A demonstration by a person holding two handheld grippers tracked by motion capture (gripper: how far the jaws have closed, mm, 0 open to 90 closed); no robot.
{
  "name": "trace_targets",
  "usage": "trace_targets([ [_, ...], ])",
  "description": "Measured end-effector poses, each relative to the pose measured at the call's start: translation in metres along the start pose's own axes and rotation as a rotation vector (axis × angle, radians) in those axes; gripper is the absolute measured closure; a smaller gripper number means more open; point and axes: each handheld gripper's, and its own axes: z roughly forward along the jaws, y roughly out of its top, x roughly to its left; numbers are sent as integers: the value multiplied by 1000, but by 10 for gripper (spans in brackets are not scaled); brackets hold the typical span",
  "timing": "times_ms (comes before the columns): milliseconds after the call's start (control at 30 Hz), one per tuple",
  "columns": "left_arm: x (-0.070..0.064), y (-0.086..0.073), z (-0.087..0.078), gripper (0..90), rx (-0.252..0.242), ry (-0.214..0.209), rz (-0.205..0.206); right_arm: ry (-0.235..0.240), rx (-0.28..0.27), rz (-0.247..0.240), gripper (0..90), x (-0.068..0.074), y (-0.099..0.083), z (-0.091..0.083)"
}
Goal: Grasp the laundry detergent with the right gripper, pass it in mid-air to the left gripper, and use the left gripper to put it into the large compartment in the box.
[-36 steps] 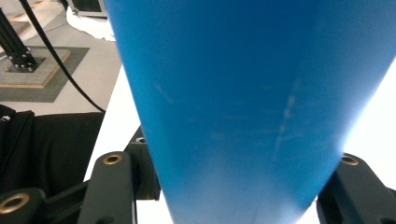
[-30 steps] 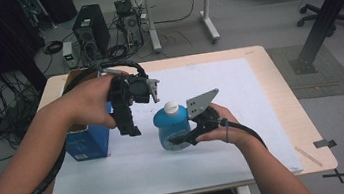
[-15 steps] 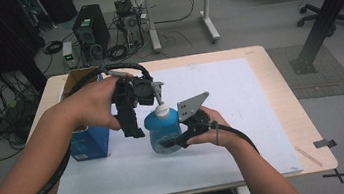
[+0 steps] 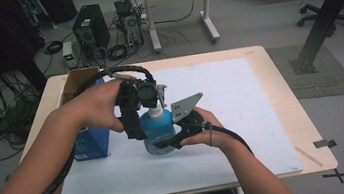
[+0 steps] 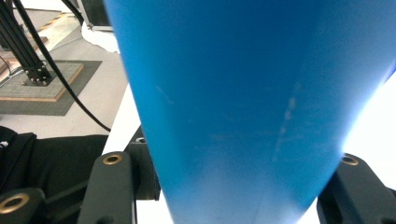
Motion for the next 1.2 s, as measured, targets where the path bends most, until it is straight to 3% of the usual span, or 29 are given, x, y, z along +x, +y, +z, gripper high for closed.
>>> trace_targets([
  [367,-2,7,12,2,2,3,7,-2,9,-7,437,1,5,4],
  [833,-4,11,13,2,-4,20,18,-2,12,10,437,2,9,9],
  [1200,-6,11,11,35,4,40,17,-7,7,-5,437,1,14,12],
])
